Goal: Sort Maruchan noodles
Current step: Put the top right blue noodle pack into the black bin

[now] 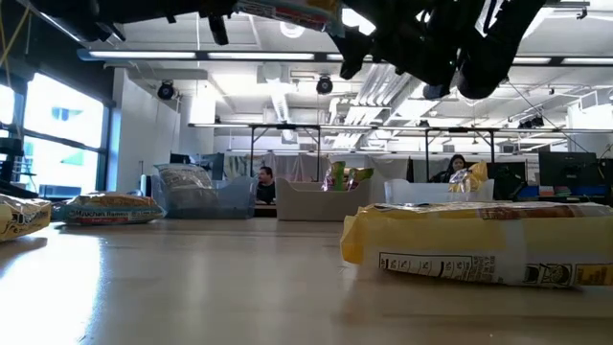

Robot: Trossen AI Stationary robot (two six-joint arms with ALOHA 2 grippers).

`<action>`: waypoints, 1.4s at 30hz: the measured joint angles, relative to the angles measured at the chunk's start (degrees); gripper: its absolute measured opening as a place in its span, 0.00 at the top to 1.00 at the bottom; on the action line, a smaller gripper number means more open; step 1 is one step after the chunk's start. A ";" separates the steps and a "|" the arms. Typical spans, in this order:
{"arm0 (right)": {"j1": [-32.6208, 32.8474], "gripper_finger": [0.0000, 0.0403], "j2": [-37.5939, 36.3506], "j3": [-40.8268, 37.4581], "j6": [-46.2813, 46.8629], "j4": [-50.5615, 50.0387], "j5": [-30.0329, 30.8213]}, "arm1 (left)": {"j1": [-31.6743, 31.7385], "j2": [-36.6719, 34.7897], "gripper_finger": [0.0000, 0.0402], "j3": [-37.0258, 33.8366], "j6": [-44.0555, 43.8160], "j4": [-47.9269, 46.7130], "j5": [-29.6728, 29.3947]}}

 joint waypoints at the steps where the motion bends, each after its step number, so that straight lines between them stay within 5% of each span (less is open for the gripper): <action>1: -0.50 0.46 -0.07 0.00 1.25 0.06 -0.03 | 0.28 -0.17 1.00 0.00 0.05 0.09 0.02; 14: -4.06 0.45 -0.52 0.00 4.86 -2.29 0.06 | 4.00 -0.71 1.00 0.00 0.07 -0.35 2.78; 26: -5.10 0.23 -0.52 0.00 4.78 -2.49 -0.91 | 5.79 -0.71 1.00 0.00 -1.42 -0.52 4.22; 35: -3.99 0.22 -0.52 -0.02 -1.16 -2.58 5.07 | 7.00 -0.72 1.00 -0.02 -0.48 0.09 4.19; 42: -2.95 0.22 -0.52 -0.03 -1.12 -1.80 4.01 | 9.03 -0.73 1.00 -0.04 -0.02 0.66 4.11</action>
